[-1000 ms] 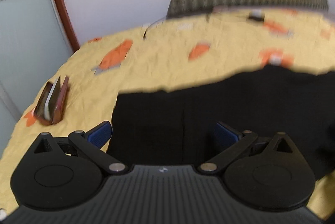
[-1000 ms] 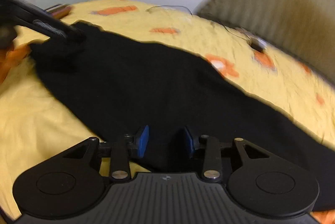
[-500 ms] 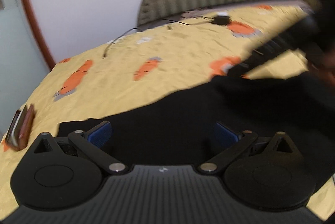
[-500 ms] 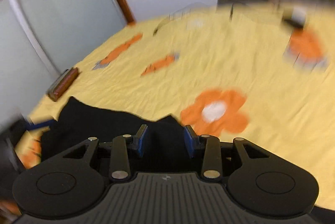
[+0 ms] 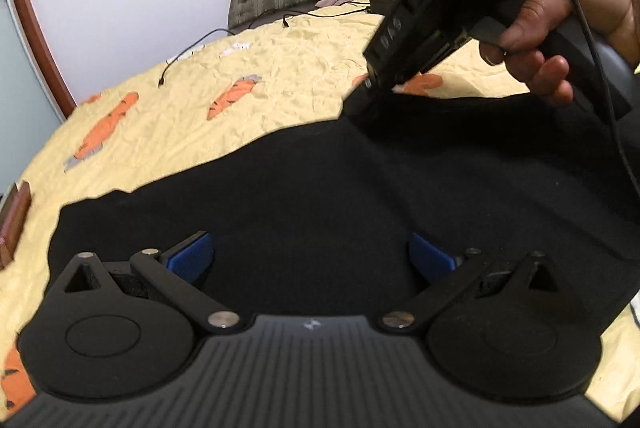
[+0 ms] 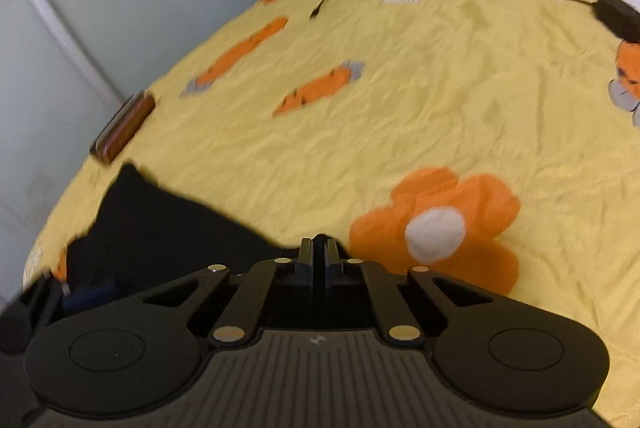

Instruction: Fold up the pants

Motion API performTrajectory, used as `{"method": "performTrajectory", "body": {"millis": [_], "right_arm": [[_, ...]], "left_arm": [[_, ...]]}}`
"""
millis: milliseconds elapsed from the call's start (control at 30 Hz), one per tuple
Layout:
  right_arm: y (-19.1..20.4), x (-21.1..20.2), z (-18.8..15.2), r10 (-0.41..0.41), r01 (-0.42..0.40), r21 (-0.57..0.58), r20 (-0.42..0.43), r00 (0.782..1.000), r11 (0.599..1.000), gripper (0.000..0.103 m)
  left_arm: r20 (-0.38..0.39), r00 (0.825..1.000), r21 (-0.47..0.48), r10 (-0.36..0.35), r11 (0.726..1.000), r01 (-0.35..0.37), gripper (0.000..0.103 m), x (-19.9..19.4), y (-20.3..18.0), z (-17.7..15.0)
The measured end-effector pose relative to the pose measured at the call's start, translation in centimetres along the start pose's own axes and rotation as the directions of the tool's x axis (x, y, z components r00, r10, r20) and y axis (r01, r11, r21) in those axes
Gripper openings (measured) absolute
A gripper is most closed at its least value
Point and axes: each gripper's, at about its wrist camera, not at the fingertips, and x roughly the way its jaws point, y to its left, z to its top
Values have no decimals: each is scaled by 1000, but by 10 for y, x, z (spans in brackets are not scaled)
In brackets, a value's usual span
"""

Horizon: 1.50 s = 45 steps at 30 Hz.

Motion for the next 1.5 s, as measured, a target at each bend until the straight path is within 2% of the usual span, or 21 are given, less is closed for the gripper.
{"method": "performTrajectory", "body": {"millis": [133,167,200,300,367,433,467,500,533,600,667,733,800,900,967,1033,1100,1200,1333,1467,1500], "right_arm": [[-4,12,8,-87,84,62,55,995,995,1],[-4,20,8,-152,149,70,44,987,986,0],[-4,22,6,-173,170,61,61,983,984,1],[3,-10,-3,-225,211,99,164,961,973,3],[15,-39,-17,-187,174,80,206,961,982,4],[23,-49,-30,-40,33,53,135,990,998,4],[26,-48,-36,4,-9,46,99,995,999,4],[30,-44,-41,-16,13,34,72,997,999,5],[30,-37,-43,-77,76,25,47,996,997,5],[18,-25,-42,-204,202,59,27,979,978,4],[5,-36,-46,-259,239,184,92,961,953,5],[11,-55,-50,-330,299,209,138,934,931,5],[27,-73,-62,-309,288,139,171,936,948,6],[37,-90,-81,-252,237,108,157,955,966,9],[30,-85,-84,-299,287,115,109,948,951,17],[17,-77,-88,-338,326,147,63,939,934,19],[4,-78,-88,-318,292,207,101,943,934,19],[5,-89,-86,-428,382,263,148,892,886,20],[24,-121,-105,-400,345,238,248,882,908,20],[27,-154,-139,-465,409,245,251,849,879,25],[23,-163,-148,-485,426,254,256,836,868,30]], "left_arm": [[-2,1000,-27,-12,1000,12,103,-1,1,-2],[-1,1000,-26,-10,1000,10,103,-2,-1,-2],[2,1000,-22,-7,1000,7,103,-3,-1,-3],[8,1000,-18,-5,1000,5,103,-4,-2,-3],[8,1000,-22,-5,1000,5,103,-2,-1,-2],[9,1000,-25,-3,1000,3,103,-2,-2,-2],[10,1000,-21,1,1000,-1,103,-3,-3,-1],[11,1000,-17,5,1000,-4,103,-3,-3,-1],[12,1000,-14,8,1000,-8,103,-4,-4,-1],[14,1000,-10,13,1000,-13,103,-4,-5,-2],[18,1000,-1,17,1000,-17,103,-4,-5,-1],[16,1000,4,21,1000,-22,103,-5,-6,-1],[10,1000,8,23,1000,-23,103,-5,-6,1],[10,1000,24,28,999,-28,103,-6,-7,3],[9,999,20,35,999,-35,103,-6,-8,5],[6,999,-4,39,999,-39,103,-8,-8,7],[5,1000,-25,19,999,-19,103,-13,-10,9],[21,1000,0,6,1000,-6,103,-21,-19,15],[42,999,47,-18,999,16,103,-25,-37,25],[33,998,60,-54,997,52,103,-21,-58,39],[41,997,61,-70,996,67,103,-21,-63,43]]}}
